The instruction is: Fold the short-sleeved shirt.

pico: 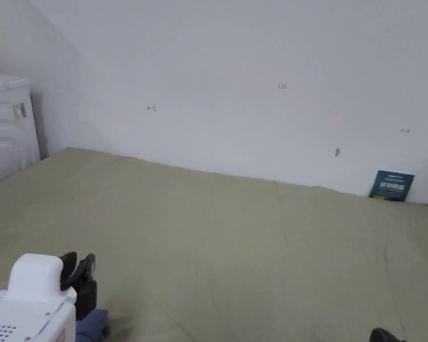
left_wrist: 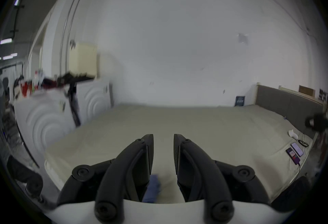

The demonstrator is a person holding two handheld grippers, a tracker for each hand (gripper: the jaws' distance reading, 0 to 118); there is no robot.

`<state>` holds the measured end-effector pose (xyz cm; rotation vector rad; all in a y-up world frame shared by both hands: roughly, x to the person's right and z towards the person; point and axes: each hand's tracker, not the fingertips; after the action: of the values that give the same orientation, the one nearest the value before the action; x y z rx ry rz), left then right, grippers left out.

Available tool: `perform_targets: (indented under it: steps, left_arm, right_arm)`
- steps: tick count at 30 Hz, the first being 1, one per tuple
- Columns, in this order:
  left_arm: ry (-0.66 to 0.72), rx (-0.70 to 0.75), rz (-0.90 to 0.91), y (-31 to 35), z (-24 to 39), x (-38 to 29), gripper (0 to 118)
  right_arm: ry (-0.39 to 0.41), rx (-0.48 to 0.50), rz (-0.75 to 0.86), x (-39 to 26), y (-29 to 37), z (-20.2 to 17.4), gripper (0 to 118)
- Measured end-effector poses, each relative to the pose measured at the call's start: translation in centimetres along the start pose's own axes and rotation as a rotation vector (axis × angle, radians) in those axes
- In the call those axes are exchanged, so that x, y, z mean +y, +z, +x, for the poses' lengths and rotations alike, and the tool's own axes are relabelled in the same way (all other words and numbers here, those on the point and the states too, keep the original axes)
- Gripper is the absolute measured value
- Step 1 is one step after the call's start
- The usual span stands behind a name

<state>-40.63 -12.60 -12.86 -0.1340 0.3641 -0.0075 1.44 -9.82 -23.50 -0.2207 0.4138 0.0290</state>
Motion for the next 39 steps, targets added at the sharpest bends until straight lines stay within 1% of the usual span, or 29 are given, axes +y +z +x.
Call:
perform_targets:
  steps: [2,3,5,6,8,10,13,15,18,21,26,29,30,32,34,35,36,37,38,39]
  left_arm:
    - [-0.006,-0.058,0.082,0.6,3.3,0.9,27]
    - [-0.017,-0.076,0.094,1.0,5.0,1.8,27]
    - [0.008,-0.114,0.149,1.9,7.8,3.4,27]
    - [0.009,-0.138,0.175,2.1,9.0,4.1,27]
    - [-0.043,-0.129,0.176,1.8,10.8,5.5,27]
    - [-0.037,-0.162,0.195,1.1,12.3,6.7,27]
    - [-0.079,-0.175,0.174,-0.3,14.2,7.9,27]
    - [-0.073,-0.184,0.15,-1.0,14.4,8.3,27]
    - [-0.026,-0.192,0.125,-1.2,14.4,8.3,27]
    - [-0.051,-0.168,0.134,-1.1,14.3,8.4,27]
    - [-0.049,-0.148,0.144,-0.7,14.0,8.5,26]
    - [-0.041,-0.143,0.138,-0.7,13.8,8.5,26]
    - [-0.039,-0.137,0.139,-0.7,13.7,8.5,26]
    - [-0.035,-0.13,0.146,-0.7,13.5,8.6,28]
    - [-0.027,-0.122,0.136,-0.8,13.4,8.8,34]
    - [-0.025,-0.113,0.125,-0.9,13.4,8.9,57]
    - [-0.023,-0.114,0.116,-1.0,13.3,8.9,89]
    - [-0.021,-0.12,0.121,-1.0,13.2,8.9,101]
    - [-0.022,-0.121,0.134,-1.0,13.2,8.9,105]
    - [-0.036,-0.11,0.144,-1.0,13.3,9.0,108]
  right_arm:
    - [0.017,-0.006,0.077,2.1,-0.1,0.6,1]
    - [0.015,-0.004,0.105,3.2,-0.1,1.0,1]
    - [0.038,-0.024,0.148,4.9,-0.2,1.4,2]
    - [0.044,-0.018,0.174,5.7,-0.3,1.6,2]
    - [0.058,-0.026,0.208,6.8,-0.2,1.6,3]
    - [0.071,-0.036,0.221,7.5,-0.6,1.6,3]
    - [0.058,-0.037,0.237,8.4,-1.0,1.5,4]
    - [0.048,-0.042,0.247,8.5,-1.0,1.4,6]
    - [0.063,-0.05,0.274,8.7,-0.8,1.3,6]
    - [0.059,-0.045,0.26,9.0,-1.0,1.2,8]
    - [0.048,-0.047,0.254,9.0,-1.4,1.0,9]
    - [0.043,-0.034,0.245,9.0,-1.5,0.7,11]
    - [0.049,-0.031,0.242,8.9,-1.6,0.6,14]
    - [0.049,-0.025,0.238,9.0,-1.7,0.5,22]
    - [0.034,-0.014,0.217,9.3,-1.9,0.6,31]
    - [0.025,-0.016,0.209,9.4,-2.0,0.6,52]
    - [0.017,-0.011,0.197,9.5,-2.1,0.7,87]
    - [0.012,-0.003,0.195,9.5,-2.2,0.7,108]
    - [0.007,0.01,0.205,9.4,-2.1,0.8,118]
    - [0.005,0.011,0.228,9.4,-2.0,0.8,118]
